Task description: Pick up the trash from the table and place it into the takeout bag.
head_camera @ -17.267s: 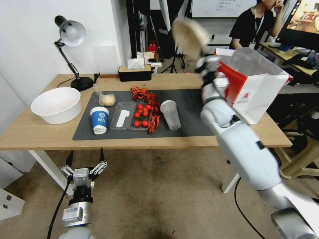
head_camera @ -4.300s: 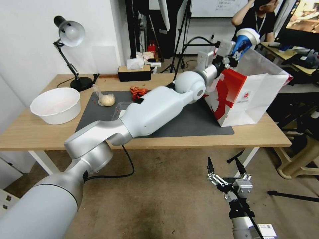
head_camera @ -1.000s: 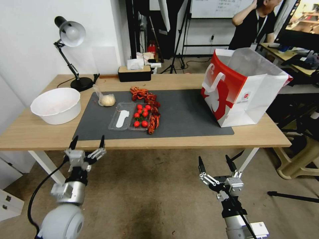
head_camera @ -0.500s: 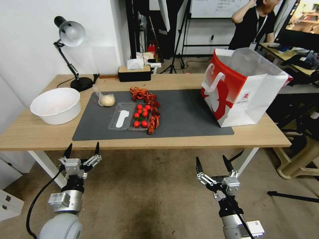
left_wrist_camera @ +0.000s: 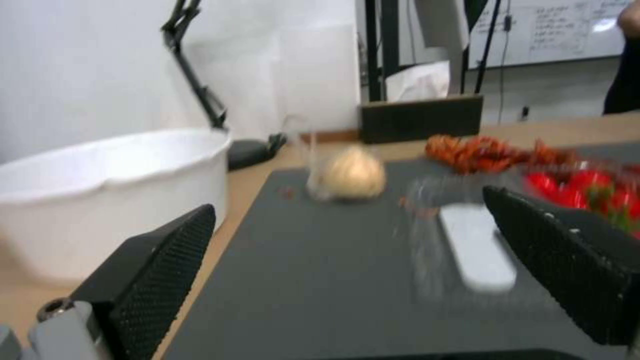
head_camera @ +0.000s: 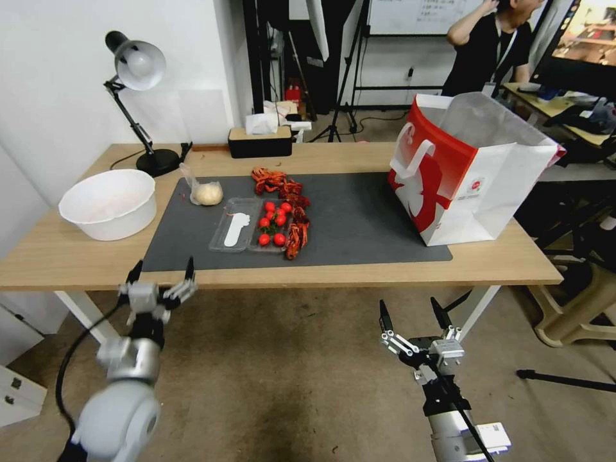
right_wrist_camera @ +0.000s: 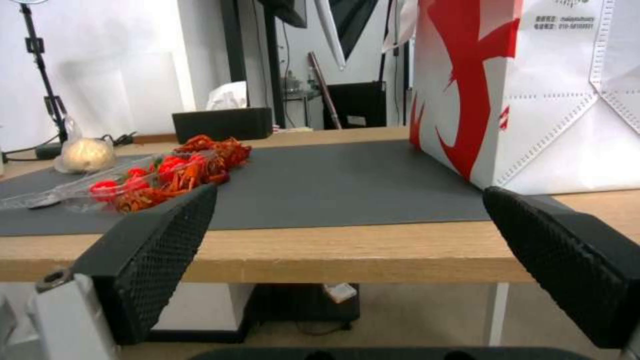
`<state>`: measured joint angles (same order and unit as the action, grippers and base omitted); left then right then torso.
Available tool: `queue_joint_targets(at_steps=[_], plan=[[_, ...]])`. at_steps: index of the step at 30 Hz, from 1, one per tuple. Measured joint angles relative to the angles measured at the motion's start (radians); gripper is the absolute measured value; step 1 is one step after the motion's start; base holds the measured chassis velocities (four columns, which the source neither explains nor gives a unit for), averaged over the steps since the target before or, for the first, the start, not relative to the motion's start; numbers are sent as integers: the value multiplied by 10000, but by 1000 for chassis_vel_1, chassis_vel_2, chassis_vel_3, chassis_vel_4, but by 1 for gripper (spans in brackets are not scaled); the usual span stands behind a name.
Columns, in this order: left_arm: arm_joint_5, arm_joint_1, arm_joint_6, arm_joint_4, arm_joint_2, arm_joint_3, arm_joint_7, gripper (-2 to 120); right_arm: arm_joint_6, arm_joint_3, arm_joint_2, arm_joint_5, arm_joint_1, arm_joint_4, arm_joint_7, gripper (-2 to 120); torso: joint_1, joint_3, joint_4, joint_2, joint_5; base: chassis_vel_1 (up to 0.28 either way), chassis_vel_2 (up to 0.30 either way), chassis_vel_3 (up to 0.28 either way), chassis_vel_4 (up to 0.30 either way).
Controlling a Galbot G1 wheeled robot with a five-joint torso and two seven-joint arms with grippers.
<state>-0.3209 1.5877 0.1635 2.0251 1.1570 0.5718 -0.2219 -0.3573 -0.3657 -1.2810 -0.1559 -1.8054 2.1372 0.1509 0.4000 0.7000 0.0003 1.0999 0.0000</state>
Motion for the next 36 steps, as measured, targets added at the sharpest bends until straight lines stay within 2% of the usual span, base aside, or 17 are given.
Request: queue_joint_targets(at_steps=[1, 5, 10, 14, 16, 21, 23, 24, 27, 28, 31, 32, 34, 36], plan=[[0, 0, 0, 0, 0, 0, 0, 100, 0, 0, 0, 0, 0, 0, 0, 100, 0, 0, 0, 0, 0, 0, 0, 0, 0], [-717, -1251, -1496, 250, -598, -532, -666, 100, 1, 2, 5, 5, 3, 8, 0, 100, 1, 0, -5, 0, 0, 0, 0, 0, 0], [-882, -1870, -1770, 148, -813, -791, -749, 100, 4, 0, 7, 16, 4, 8, 13, 100, 0, 0, -5, 0, -1, 0, 0, 0, 0], [-1608, -3448, -2570, -223, -1387, -1328, -743, 100, 60, -31, -10, 19, 2, 39, 36, 100, 0, 0, -2, 0, -1, 0, 0, 0, 0], [-1834, -3825, -2781, -334, -1545, -1455, -718, 100, 84, -47, -22, 16, -2, 55, 43, 100, 0, 0, -7, 0, 4, 0, 0, 0, 0], [-2463, -4946, -3213, -859, -1967, -1948, -653, 100, 108, -99, -35, 3, -37, 76, 48, 100, 1, 1, 0, 0, -5, 0, 0, 0, 0], [-2961, -5992, -3525, -1382, -2273, -2443, -625, 100, 106, -165, -55, -21, -93, 98, 38, 100, 1, 1, -2, -1, -1, 0, 0, 0, 0], [-2961, -5992, -3525, -1382, -2273, -2443, -625, 100, 106, -165, -55, -21, -93, 98, 38, 100, 1, 1, -2, -1, -1, 0, 0, 0, 0], [-3387, -7484, -3861, -2357, -2385, -3304, -684, 100, -7, -237, -93, -136, -140, 121, -152, 100, 1, 1, -2, -1, 0, 0, 0, 0, 0], [-3387, -7484, -3861, -2357, -2385, -3304, -684, 100, -7, -237, -93, -136, -140, 121, -152, 100, 1, 1, -2, -1, 0, 0, 0, 0, 0], [-3672, -8795, -4443, -3666, -2098, -4289, -1019, 100, -35, -289, -152, -157, -153, 130, -254, 100, 1, 1, -4, 0, -1, 0, 0, 0, 0], [-3672, -8795, -4443, -3666, -2098, -4289, -1019, 100, -35, -289, -152, -157, -153, 130, -254, 100, 1, 1, -4, 0, -1, 0, 0, 0, 0], [-3672, -9578, -4577, -4531, -1934, -4959, -1125, 100, -45, -363, -146, -242, -160, 136, -399, 100, 1, 1, -2, -1, 1, 0, 0, 0, 0], [-3671, -10039, -4625, -5007, -1837, -5342, -1148, 100, -61, -409, -106, -382, -160, 136, -554, 100, 1, 0, -3, -1, 1, 0, 0, 0, 0]])
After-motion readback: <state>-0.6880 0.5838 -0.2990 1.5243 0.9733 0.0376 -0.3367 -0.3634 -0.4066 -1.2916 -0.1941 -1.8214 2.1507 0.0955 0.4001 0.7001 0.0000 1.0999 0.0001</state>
